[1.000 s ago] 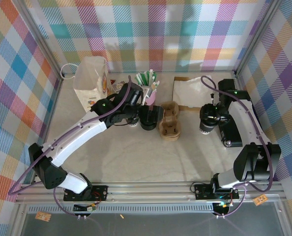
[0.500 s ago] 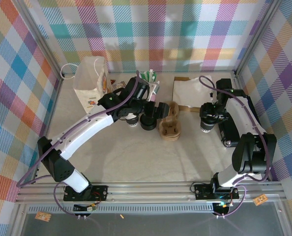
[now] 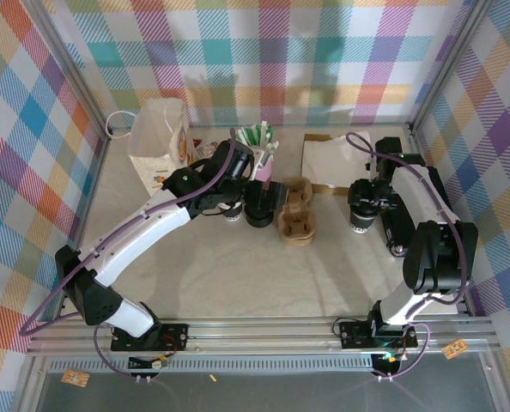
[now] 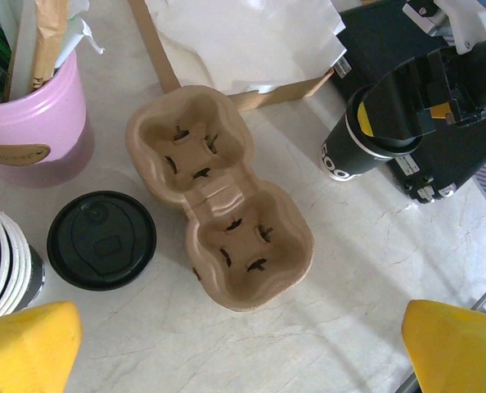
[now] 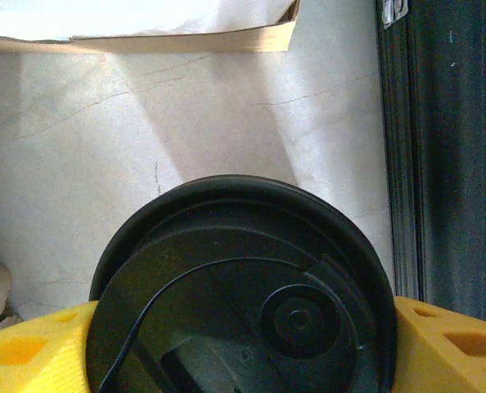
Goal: Pack the takeout coffee
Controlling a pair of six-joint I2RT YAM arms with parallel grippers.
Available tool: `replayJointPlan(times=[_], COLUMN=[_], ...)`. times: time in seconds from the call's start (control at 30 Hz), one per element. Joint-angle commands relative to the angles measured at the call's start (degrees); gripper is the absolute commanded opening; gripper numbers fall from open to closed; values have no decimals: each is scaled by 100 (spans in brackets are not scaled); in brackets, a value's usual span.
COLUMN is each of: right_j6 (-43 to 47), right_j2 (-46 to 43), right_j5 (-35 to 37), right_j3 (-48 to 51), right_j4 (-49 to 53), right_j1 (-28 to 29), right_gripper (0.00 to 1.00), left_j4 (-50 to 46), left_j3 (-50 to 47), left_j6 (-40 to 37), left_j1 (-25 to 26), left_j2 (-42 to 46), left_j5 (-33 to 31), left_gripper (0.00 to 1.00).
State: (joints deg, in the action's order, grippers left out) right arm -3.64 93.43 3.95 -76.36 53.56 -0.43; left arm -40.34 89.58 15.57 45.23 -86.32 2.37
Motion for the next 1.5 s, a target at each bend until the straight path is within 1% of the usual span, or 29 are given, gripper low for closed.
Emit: replayJointPlan(times=[0.0,0.2,0.6,0.83,1.17,1.33,1.47], right_j6=[28,48,-55,-67,16,45,82], right_j2=[201,191,-21,-214,-417,-484,-473], right_j5=[211,260,46,-30,-285,-495,-518], right_j3=[-153,-190,-43,206,396,547,608], right_j4=[98,129,66,-32,-108,-248,-257], right_j1=[-32,-41,-54,-172,-484,-519,-522], right_gripper=[57,57,57,57,57,57,58], left_j4=[15,14,-9,-36,8,18,28], left_j3=[-64,-60,-132,-167,-240,-249,-257], left_j6=[-13,-13,47,118,265,327,376], left_j1=[-41,-75,-92,-96,-102,-98,-96], left_j2=[143,142,185,253,283,265,263], left_j5=[-105,-140,-158,-202,-225,-227,-220], left_gripper=[100,100,100,100,100,100,100])
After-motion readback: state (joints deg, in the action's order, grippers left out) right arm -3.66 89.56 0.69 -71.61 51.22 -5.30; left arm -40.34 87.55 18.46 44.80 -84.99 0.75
